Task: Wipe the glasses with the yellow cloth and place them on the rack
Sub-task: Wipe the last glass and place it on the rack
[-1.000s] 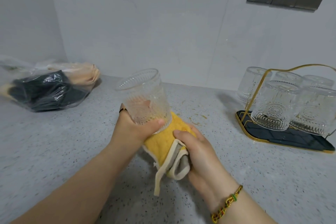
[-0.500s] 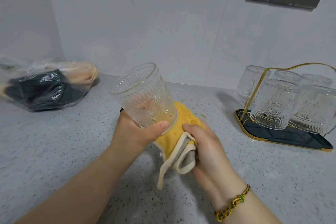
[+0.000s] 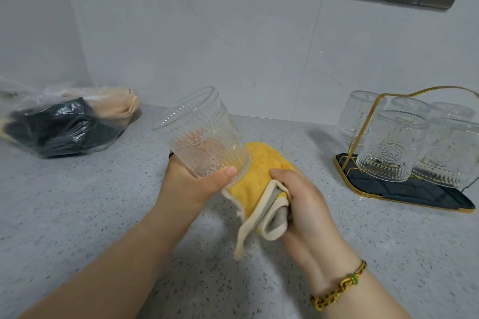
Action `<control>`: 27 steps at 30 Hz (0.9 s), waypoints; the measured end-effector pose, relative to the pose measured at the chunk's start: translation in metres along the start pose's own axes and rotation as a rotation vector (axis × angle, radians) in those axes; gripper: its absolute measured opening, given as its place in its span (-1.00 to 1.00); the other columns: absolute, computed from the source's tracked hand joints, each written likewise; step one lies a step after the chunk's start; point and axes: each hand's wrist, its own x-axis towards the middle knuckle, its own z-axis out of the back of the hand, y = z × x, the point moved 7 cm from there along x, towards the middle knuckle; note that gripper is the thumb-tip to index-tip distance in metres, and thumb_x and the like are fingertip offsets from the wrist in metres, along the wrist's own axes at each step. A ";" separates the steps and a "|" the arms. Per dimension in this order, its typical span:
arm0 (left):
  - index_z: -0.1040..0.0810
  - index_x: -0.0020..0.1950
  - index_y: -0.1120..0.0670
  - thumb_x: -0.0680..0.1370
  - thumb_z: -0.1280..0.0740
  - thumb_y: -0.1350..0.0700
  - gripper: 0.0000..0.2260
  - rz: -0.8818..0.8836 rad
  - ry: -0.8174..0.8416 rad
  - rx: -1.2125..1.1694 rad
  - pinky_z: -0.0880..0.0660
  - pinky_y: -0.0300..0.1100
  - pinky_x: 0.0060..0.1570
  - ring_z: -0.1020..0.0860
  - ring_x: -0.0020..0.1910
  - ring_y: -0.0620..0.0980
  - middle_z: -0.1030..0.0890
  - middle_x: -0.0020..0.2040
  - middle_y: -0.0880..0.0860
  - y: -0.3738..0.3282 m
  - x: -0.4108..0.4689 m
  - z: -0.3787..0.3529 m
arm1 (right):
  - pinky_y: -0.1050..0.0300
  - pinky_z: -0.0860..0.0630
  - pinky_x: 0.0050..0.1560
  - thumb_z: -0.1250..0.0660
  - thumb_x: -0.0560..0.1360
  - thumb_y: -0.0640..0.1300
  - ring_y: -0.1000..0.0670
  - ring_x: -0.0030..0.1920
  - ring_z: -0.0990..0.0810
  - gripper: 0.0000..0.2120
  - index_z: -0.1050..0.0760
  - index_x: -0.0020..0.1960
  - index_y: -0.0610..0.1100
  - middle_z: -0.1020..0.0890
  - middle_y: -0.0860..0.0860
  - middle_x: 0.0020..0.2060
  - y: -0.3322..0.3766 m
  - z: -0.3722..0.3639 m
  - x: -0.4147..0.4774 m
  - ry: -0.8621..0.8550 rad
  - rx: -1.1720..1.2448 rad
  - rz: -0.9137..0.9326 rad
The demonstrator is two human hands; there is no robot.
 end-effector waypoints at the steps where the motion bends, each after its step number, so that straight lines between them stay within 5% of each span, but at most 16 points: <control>1: -0.41 -0.07 -0.09 0.14 -0.57 0.13 -0.51 0.010 -0.011 -0.014 -0.50 -0.48 -0.26 -0.59 -0.24 -0.36 -0.63 -0.21 -0.16 0.001 0.000 0.001 | 0.06 -0.54 -0.21 -0.22 0.45 -0.28 -0.14 -0.20 -0.54 -0.94 -0.43 -0.09 -0.24 -0.53 -0.20 -0.23 -0.001 -0.005 -0.002 0.035 -0.018 -0.003; 6: -0.41 0.07 -0.09 -0.01 -0.42 -0.11 -0.35 0.017 -0.090 -0.075 -0.52 -0.21 -0.06 -0.59 -0.07 -0.18 -0.60 -0.07 -0.13 0.000 0.004 0.009 | 0.08 -0.54 -0.25 -0.30 0.39 -0.30 -0.13 -0.24 -0.55 -0.96 -0.45 -0.20 -0.20 -0.53 -0.18 -0.26 -0.003 -0.019 -0.012 0.180 -0.136 -0.038; 10: -0.43 -0.01 -0.10 0.00 -0.42 -0.07 -0.44 -0.028 -0.085 -0.082 -0.52 -0.29 -0.13 -0.61 -0.09 -0.19 -0.63 -0.12 -0.14 -0.006 0.009 0.015 | -0.05 -0.47 -0.11 -0.37 0.11 -0.17 -0.16 -0.22 -0.49 -0.76 -0.42 -0.25 -0.17 -0.46 -0.15 -0.28 0.003 -0.009 -0.008 0.143 -0.058 -0.053; 12: -0.42 0.00 -0.10 0.02 -0.46 0.01 -0.43 -0.045 -0.036 -0.044 -0.50 -0.44 -0.23 -0.61 -0.16 -0.30 -0.64 -0.15 -0.16 -0.008 0.013 0.018 | -0.13 -0.48 0.03 -0.37 0.18 -0.15 -0.19 -0.10 -0.55 -0.72 -0.46 -0.13 -0.17 -0.55 -0.17 -0.18 0.010 0.003 -0.003 0.058 -0.021 -0.019; 17: -0.32 0.13 -0.13 0.17 -0.59 0.20 -0.31 -0.053 0.041 0.297 -0.39 -0.59 -0.27 -0.51 -0.18 -0.44 -0.49 -0.06 -0.19 -0.011 0.009 0.015 | 0.24 -0.46 -0.36 -0.23 0.46 -0.30 0.04 -0.42 -0.47 -0.93 -0.38 -0.19 -0.18 -0.49 0.00 -0.46 0.048 0.027 -0.002 -0.135 0.055 0.276; 22: -0.14 0.09 -0.38 0.21 -0.57 0.11 -0.24 -0.157 0.305 0.733 -0.28 -0.65 -0.14 -0.38 -0.03 -0.43 -0.30 0.05 -0.40 -0.003 -0.003 -0.009 | 0.23 -0.46 -0.31 -0.29 0.41 -0.35 0.13 -0.40 -0.49 -0.76 -0.41 -0.17 0.00 -0.50 0.08 -0.37 0.075 0.029 -0.011 -0.195 -0.284 0.535; 27: -0.12 0.19 -0.34 0.22 -0.56 0.09 -0.22 -0.169 0.322 0.837 -0.25 -0.49 -0.09 -0.36 0.07 -0.22 -0.33 0.13 -0.23 0.001 -0.003 -0.011 | 0.46 -0.38 -0.43 -0.32 0.39 -0.34 0.29 -0.39 -0.48 -0.65 -0.36 -0.14 0.12 -0.49 0.20 -0.32 0.069 0.003 -0.017 -0.037 -0.761 0.653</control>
